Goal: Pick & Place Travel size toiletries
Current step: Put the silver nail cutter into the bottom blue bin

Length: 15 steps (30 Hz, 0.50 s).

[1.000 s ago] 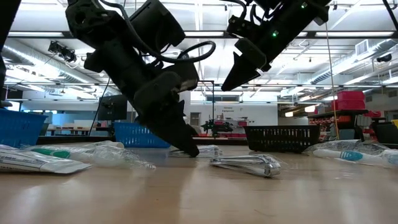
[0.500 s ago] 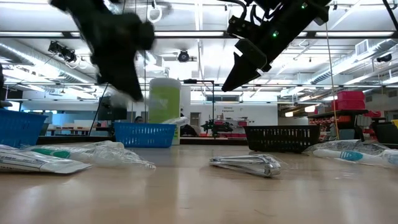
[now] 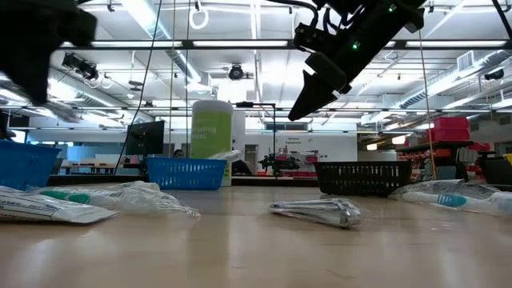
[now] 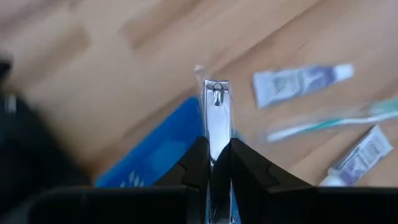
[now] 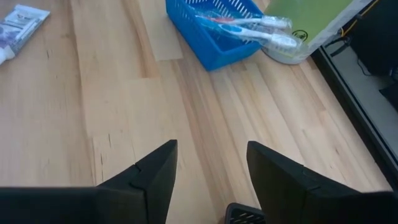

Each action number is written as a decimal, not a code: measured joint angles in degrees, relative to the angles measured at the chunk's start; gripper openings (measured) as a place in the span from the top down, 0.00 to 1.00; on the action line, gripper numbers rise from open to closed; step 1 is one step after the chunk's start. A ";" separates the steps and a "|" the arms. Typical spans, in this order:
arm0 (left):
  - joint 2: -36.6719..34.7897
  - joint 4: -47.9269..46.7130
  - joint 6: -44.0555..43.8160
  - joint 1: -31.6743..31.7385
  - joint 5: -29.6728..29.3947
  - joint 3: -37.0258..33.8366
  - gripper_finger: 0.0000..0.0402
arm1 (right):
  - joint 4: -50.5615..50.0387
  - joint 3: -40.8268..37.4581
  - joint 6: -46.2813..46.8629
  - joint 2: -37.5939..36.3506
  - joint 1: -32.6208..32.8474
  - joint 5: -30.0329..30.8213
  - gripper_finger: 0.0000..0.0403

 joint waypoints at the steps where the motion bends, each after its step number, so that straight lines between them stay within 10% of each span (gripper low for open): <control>1: 0.18 -1.04 -2.59 -0.94 1.68 0.00 0.87 | 0.11 0.00 0.00 0.00 0.00 0.00 0.49; 15: 0.38 13.32 -12.81 -5.27 10.48 -12.11 0.76 | 0.09 0.00 0.00 0.00 0.00 0.00 0.50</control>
